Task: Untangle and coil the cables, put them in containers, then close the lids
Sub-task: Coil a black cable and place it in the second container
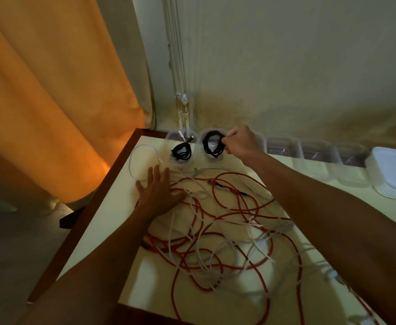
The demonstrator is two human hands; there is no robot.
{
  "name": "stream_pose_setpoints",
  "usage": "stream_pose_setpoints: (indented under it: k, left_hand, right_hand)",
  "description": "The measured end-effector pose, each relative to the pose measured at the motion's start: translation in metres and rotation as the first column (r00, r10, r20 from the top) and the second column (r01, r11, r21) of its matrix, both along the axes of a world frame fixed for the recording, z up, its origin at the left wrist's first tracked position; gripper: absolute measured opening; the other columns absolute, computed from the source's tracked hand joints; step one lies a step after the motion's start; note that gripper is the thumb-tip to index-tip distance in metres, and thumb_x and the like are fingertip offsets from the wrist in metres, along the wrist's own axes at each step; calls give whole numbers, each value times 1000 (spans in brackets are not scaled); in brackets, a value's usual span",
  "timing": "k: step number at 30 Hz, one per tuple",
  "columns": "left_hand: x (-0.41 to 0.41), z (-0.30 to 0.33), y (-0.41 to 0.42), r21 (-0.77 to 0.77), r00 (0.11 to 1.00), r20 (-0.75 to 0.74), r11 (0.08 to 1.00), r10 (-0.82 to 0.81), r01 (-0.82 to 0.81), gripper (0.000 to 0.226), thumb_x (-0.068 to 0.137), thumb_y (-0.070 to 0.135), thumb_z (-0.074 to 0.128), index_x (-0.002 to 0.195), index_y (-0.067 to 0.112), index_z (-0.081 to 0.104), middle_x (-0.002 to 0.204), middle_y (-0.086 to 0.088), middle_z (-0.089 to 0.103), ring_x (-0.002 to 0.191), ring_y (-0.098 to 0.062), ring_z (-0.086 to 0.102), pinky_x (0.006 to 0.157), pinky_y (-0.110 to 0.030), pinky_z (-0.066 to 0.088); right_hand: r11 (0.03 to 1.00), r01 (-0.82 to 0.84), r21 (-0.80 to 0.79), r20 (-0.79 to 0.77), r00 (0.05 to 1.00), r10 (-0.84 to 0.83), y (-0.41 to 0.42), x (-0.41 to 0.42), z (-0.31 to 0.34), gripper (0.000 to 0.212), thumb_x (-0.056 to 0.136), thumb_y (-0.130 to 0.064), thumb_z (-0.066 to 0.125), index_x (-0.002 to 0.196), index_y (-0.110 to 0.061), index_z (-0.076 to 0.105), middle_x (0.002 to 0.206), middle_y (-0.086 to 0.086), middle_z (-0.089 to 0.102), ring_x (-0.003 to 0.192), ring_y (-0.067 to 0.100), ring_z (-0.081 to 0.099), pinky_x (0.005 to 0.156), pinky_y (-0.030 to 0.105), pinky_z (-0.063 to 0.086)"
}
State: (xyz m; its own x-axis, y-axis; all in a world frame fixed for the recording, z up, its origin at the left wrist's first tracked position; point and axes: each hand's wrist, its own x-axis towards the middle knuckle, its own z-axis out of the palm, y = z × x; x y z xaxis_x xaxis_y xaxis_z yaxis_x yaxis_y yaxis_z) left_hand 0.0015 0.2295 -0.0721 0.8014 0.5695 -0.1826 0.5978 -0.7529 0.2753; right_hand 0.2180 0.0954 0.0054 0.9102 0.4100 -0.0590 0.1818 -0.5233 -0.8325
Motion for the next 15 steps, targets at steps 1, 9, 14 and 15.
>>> stream_pose_setpoints:
  k: [1,9,14,15]
  left_hand:
    - [-1,-4,5,-27,1000,-8,1000,9,-10,102,81,75,51,155,22,5,163,-8,-9,149,-29,-11,114,-66,1]
    - [-9,-35,1,180,990,140,984,-11,-15,87,84,80,27,151,24,21,162,-9,15,149,-32,10,114,-64,9]
    - [-14,-36,-3,201,988,151,979,-16,-15,79,83,77,22,134,20,41,156,-13,28,146,-33,18,115,-63,16]
    - [-16,-35,-6,208,987,162,978,-22,-13,76,84,76,23,131,19,43,154,-13,30,146,-33,20,115,-62,18]
  right_hand:
    - [1000,10,14,-25,1000,-10,4,4,-5,13,87,-9,65,100,-8,63,97,15,70,87,27,69,67,31,52]
    - [996,-38,83,224,974,18,-47,-32,-43,17,96,-10,53,106,-8,66,92,3,65,83,17,63,70,18,46]
    - [983,-77,-168,383,914,137,-116,-71,-80,19,97,-19,53,109,-12,67,102,3,64,93,20,58,81,32,47]
    - [960,-117,-253,409,886,216,-128,-77,-88,20,96,-23,50,102,-14,67,97,4,64,91,24,59,80,36,48]
